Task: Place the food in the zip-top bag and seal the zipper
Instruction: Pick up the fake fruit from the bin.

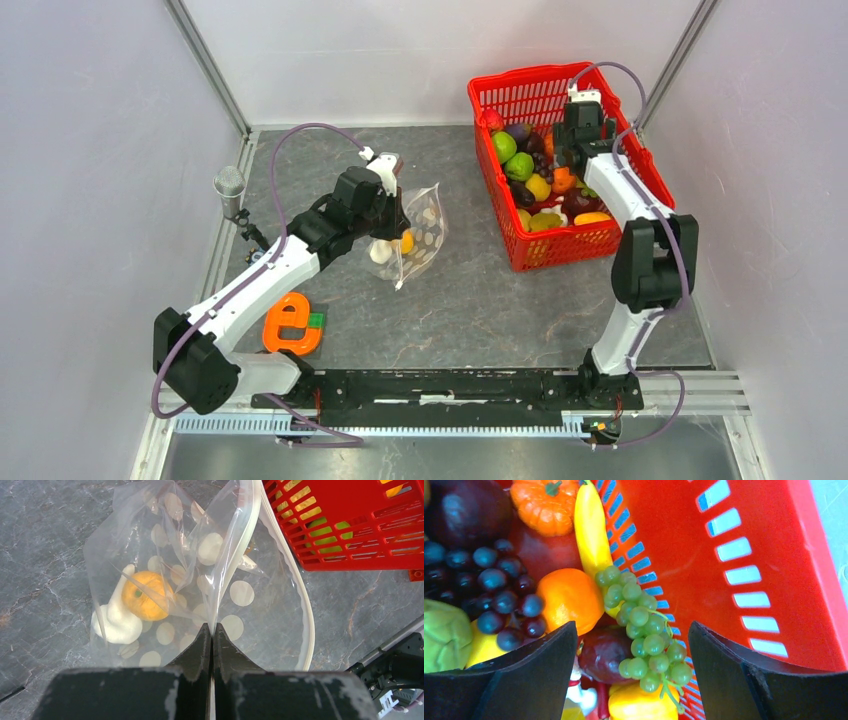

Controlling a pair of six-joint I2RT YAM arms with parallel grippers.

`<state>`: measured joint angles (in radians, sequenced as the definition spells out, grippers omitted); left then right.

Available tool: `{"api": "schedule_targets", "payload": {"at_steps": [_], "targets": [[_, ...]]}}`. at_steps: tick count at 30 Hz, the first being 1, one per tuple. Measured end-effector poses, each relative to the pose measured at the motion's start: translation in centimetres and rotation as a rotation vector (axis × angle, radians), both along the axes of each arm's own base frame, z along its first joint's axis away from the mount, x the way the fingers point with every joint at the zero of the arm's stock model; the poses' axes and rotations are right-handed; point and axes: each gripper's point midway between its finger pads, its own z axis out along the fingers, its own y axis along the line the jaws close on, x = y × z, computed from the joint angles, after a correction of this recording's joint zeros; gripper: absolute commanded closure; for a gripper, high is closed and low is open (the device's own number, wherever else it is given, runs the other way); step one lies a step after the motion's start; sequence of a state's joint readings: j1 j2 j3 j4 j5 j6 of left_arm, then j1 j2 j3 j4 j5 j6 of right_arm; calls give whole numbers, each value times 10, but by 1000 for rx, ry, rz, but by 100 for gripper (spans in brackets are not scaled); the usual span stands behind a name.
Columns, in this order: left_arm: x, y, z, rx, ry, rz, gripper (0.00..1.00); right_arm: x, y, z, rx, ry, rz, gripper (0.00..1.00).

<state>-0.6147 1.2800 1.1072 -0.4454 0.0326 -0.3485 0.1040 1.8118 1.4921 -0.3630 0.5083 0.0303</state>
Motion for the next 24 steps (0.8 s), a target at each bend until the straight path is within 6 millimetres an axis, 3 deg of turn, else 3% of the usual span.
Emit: {"api": "schedule_targets", "payload": {"at_steps": [4,10,13,16,21,24], "targets": [[0,0,0,0,0,0,98,10,-11,-18,-50,76,-5,16],[0,0,0,-2,-2,-1,98,2,-24,-49,-86,183,-28,16],[0,-1,1,-3,-2,-2,98,1,-25,-56,-92,203,-30,22],[0,-1,1,-5,-3,-3,98,1,-27,-65,-94,223,-33,33],[0,-1,1,-6,-3,-4,98,-2,-37,-82,-103,268,-41,81],[0,-2,1,-9,0,-9,98,1,-39,-82,-84,259,-32,95]]}}
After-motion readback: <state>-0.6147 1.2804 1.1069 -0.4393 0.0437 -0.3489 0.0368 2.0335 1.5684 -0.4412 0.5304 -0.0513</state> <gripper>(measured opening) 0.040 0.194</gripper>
